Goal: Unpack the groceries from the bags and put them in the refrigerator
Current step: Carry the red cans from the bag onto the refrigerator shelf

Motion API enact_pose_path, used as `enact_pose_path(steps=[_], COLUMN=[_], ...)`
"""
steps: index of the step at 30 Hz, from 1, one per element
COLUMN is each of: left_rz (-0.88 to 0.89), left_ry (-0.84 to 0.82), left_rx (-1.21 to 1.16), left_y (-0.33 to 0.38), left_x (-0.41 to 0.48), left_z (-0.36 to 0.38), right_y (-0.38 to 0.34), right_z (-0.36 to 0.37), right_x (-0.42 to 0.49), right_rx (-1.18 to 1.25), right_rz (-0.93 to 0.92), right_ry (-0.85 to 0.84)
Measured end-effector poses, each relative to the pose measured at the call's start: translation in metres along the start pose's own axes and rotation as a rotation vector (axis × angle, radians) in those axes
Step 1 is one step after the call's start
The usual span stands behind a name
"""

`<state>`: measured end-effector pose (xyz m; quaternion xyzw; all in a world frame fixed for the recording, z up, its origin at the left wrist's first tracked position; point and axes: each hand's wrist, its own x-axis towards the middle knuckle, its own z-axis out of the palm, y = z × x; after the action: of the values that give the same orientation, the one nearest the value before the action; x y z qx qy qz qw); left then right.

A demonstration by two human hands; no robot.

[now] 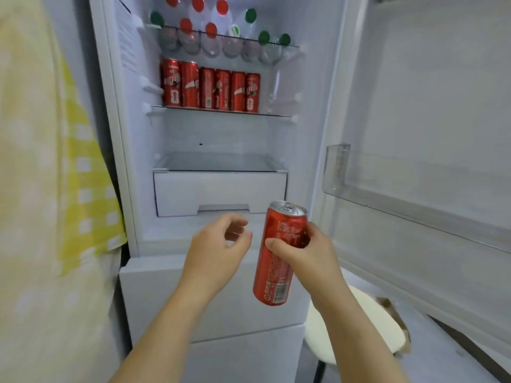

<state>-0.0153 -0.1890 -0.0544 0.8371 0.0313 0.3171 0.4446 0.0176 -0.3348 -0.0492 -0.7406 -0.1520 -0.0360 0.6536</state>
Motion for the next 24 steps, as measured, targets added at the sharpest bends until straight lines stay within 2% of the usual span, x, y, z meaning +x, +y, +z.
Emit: enact_pose_path(steps=[10,20,24], left_rz=[0.026,0.083,0.118], left_ry=[0.141,0.237,0.242], left_rx=[0.120,0.192,0.202], left_y=[-0.022,-0.028,-0.023], left_x=[0.122,0.216,0.253], left_z=[-0.003,-0.013,-0.024], right_y=[-0.012,-0.047,-0.071], right_z=[0.041,0.063,0.073], right_x=[0.139,0.242,0.277], right_rx=[0.063,0.084,0.094], right_rz=[-0.142,-0.274,-0.307], right_ry=[-0.163,-0.246,-0.208])
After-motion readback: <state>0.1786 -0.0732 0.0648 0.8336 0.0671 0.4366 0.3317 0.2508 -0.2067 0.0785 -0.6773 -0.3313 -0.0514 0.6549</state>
